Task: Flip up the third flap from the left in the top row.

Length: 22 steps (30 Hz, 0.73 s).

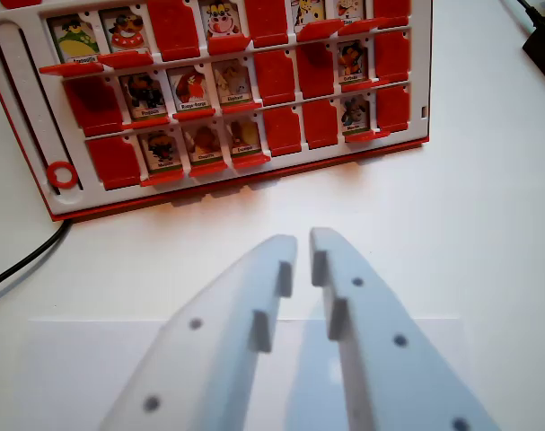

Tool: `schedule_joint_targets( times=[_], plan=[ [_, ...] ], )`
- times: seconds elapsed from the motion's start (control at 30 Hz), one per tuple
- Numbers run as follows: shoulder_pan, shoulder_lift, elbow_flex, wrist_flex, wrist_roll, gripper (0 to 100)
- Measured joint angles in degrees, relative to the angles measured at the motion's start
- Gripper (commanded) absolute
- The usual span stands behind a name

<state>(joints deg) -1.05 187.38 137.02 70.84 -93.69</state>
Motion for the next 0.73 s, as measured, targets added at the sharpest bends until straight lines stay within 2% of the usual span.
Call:
schedule_joint_targets(
  times=[0.73],
  plan=[
    [0.0, 0.0, 0.0, 0.7, 0.00, 1]
  ],
)
